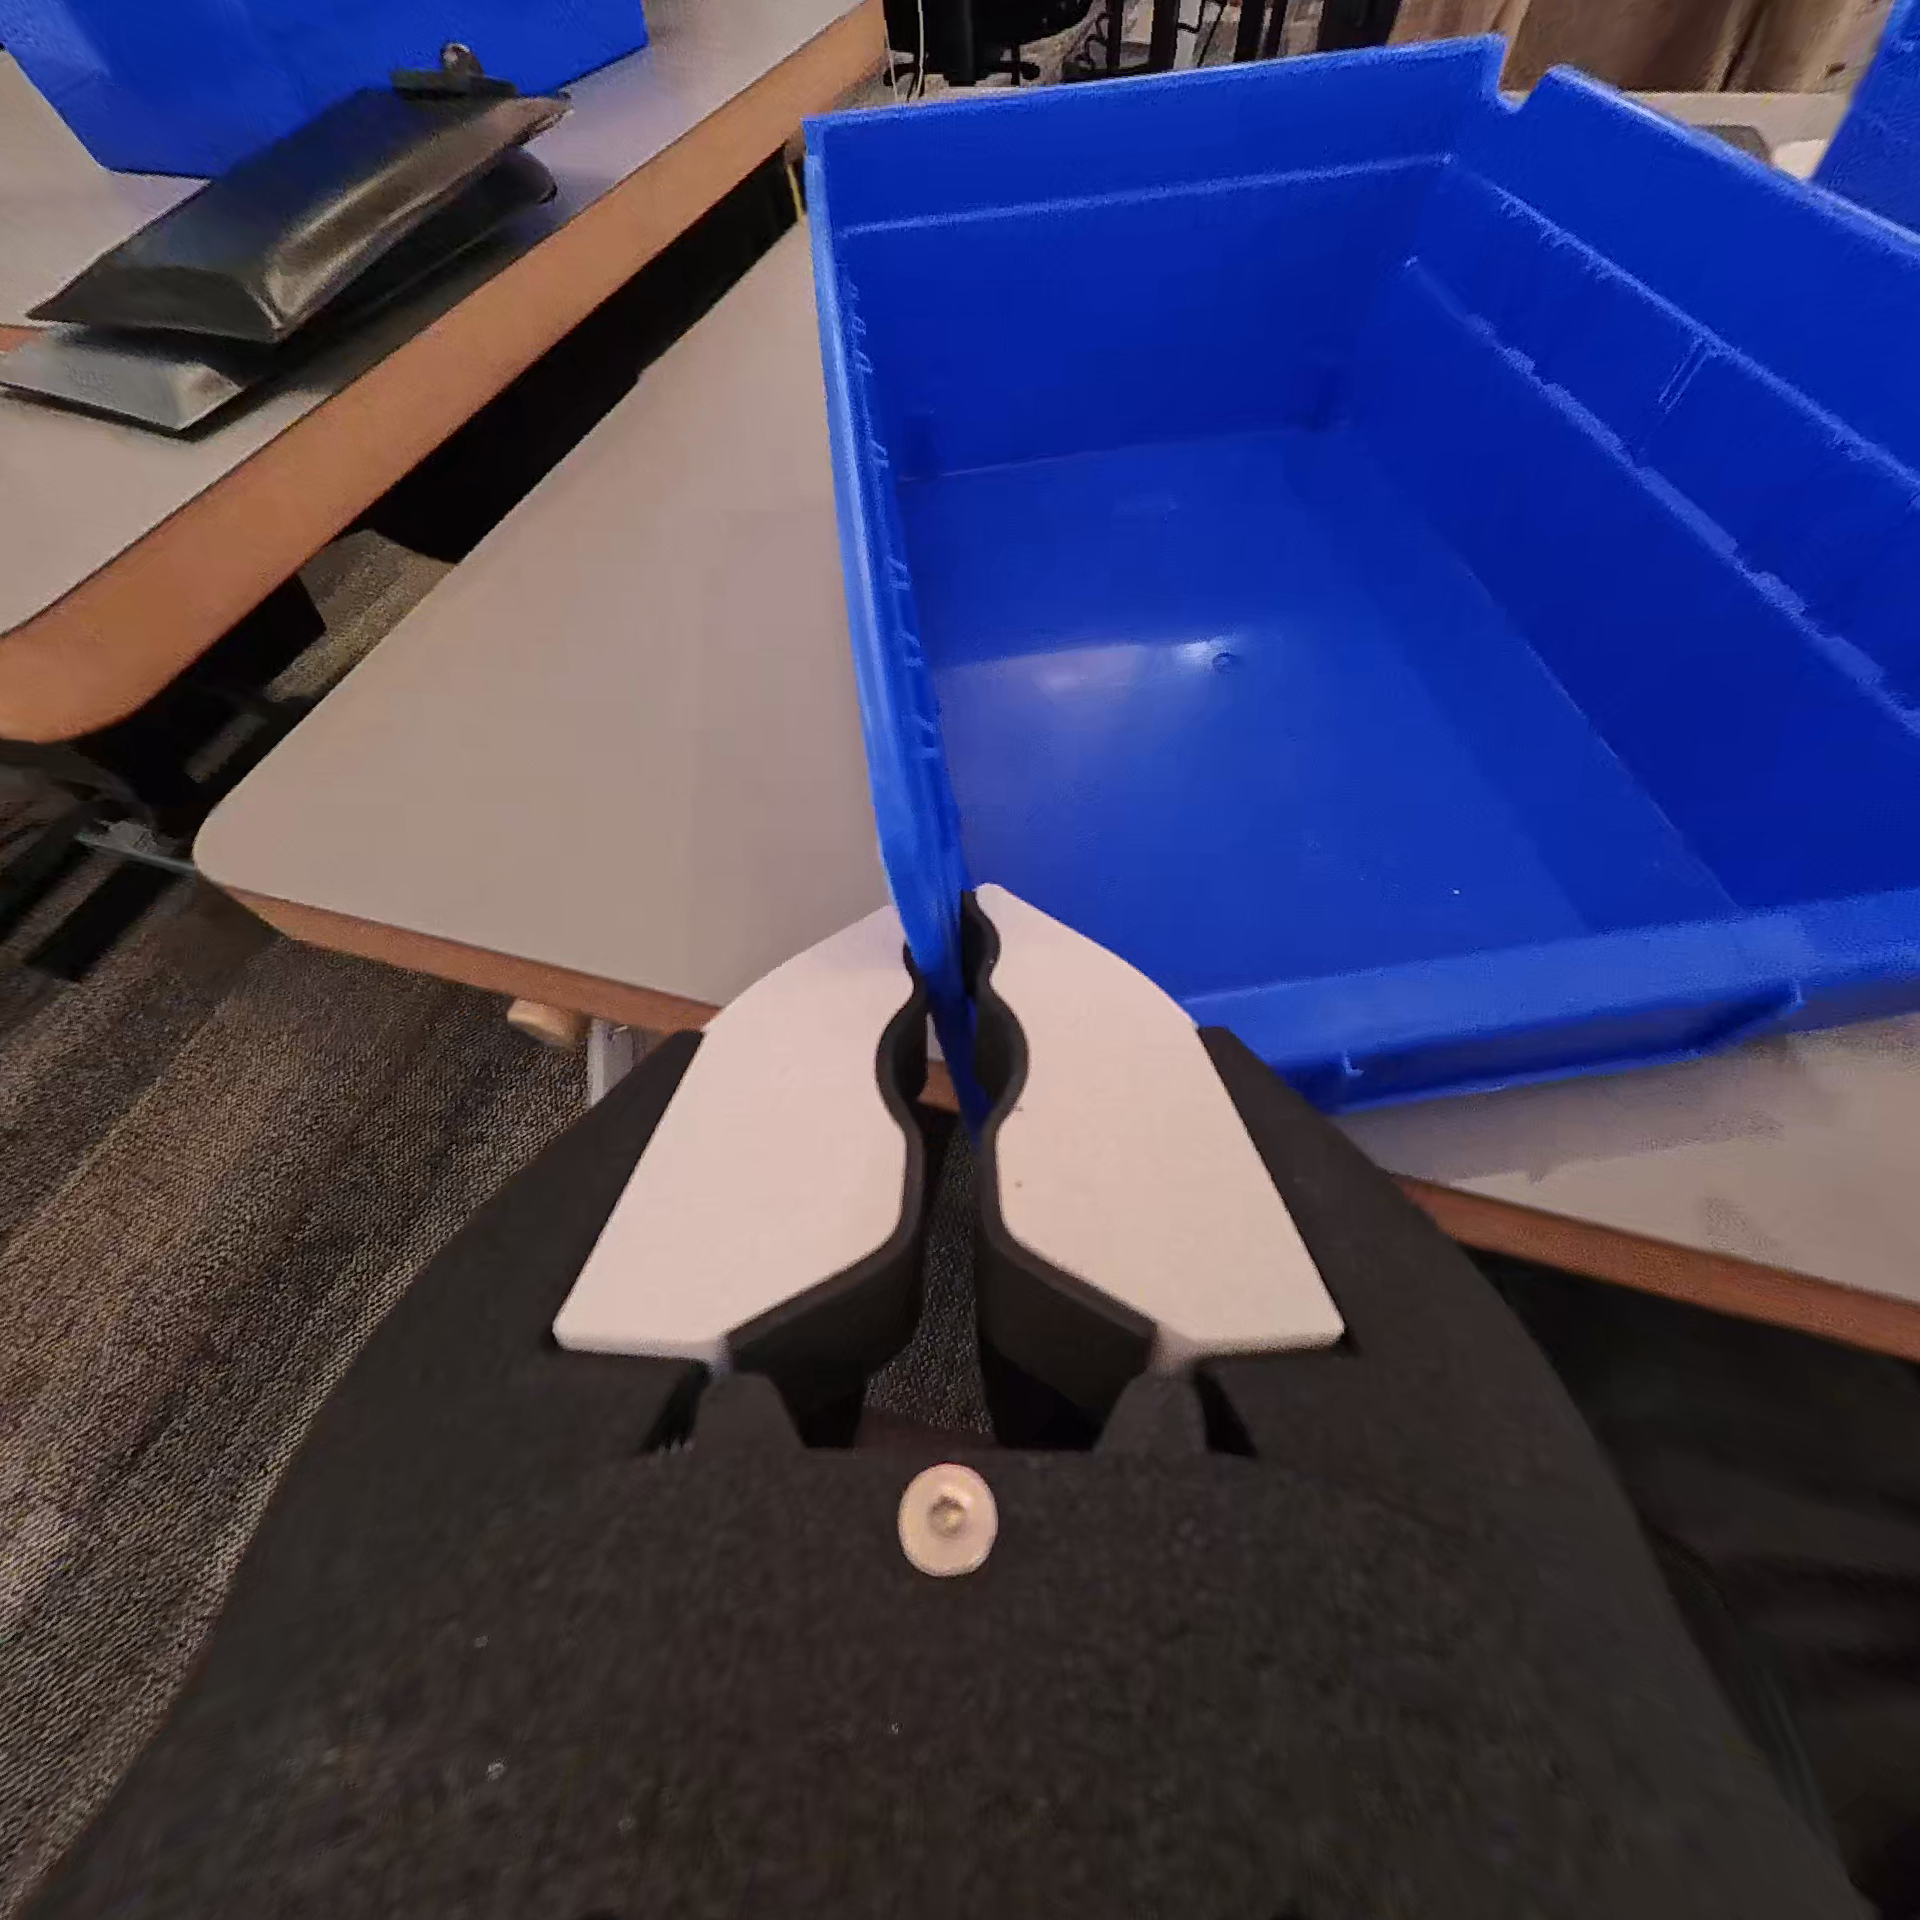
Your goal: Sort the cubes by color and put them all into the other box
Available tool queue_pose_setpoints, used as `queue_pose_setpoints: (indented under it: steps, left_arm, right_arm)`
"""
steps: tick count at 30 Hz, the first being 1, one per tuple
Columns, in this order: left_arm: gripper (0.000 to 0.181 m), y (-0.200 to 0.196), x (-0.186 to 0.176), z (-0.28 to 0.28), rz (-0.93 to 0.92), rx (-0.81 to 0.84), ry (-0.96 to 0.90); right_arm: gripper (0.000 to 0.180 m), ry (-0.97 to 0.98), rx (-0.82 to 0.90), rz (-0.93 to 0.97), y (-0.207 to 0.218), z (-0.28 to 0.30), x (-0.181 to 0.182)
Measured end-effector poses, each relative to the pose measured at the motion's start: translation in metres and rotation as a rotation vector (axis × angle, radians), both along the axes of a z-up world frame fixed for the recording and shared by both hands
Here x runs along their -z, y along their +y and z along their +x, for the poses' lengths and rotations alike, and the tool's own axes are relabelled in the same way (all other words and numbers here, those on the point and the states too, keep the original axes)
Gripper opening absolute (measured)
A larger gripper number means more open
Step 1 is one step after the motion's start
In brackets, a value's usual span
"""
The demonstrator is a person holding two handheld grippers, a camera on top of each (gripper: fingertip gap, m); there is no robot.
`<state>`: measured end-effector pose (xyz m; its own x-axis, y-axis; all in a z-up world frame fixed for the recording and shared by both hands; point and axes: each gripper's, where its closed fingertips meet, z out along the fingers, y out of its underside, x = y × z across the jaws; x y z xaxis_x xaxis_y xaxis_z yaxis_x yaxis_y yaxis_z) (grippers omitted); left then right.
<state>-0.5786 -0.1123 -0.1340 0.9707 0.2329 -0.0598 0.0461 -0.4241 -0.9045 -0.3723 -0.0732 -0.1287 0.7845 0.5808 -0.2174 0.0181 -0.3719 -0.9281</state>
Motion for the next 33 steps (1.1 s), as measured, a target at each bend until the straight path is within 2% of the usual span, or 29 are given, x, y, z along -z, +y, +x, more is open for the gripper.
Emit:
queue_pose_setpoints:
  steps: [4,6,9,10,11,12,17,21,24,28,31,33]
  left_arm:
    - [0.004,-0.018,0.0,0.016,0.004,0.037,0.019]
    - [0.004,-0.027,0.0,0.024,0.014,0.048,0.038]
    - [0.004,-0.042,-0.001,0.029,0.043,0.027,0.08]
    - [0.004,-0.047,-0.002,0.026,0.056,0.003,0.105]
    - [0.004,-0.054,-0.006,0.023,0.077,-0.018,0.123]
    - [0.005,-0.059,-0.01,0.022,0.102,-0.022,0.118]
    - [0.006,-0.076,-0.041,0.028,0.192,-0.044,0.18]
    - [0.005,-0.079,-0.096,0.049,0.343,-0.046,0.233]
    - [0.005,-0.065,-0.147,0.086,0.459,0.012,0.27]
    - [0.005,-0.027,-0.212,0.177,0.57,0.182,0.293]
    - [0.005,0.007,-0.24,0.268,0.604,0.335,0.266]
    - [0.004,0.028,-0.247,0.332,0.613,0.42,0.213]
  right_arm:
    - [0.059,-0.013,0.014,0.008,0.005,-0.017,0.002]
    - [0.046,-0.004,0.0,0.019,0.004,-0.025,0.0]
    - [0.051,-0.023,0.024,0.013,0.005,-0.028,-0.002]
    - [0.038,-0.019,0.04,0.005,0.004,-0.026,-0.004]
    - [0.014,-0.016,0.07,0.018,0.005,-0.02,-0.009]
    - [0.004,-0.018,0.051,0.045,0.005,-0.021,-0.014]
    - [0.003,0.032,0.029,0.028,-0.002,-0.024,-0.026]
    - [0.003,0.122,0.04,0.126,-0.005,-0.004,-0.079]
    - [0.003,0.174,0.118,0.264,-0.007,0.039,-0.137]
    - [0.003,0.228,0.28,0.39,-0.002,0.14,-0.203]
    - [0.003,0.227,0.414,0.439,0.002,0.239,-0.233]
    - [0.003,0.201,0.504,0.44,0.005,0.306,-0.238]
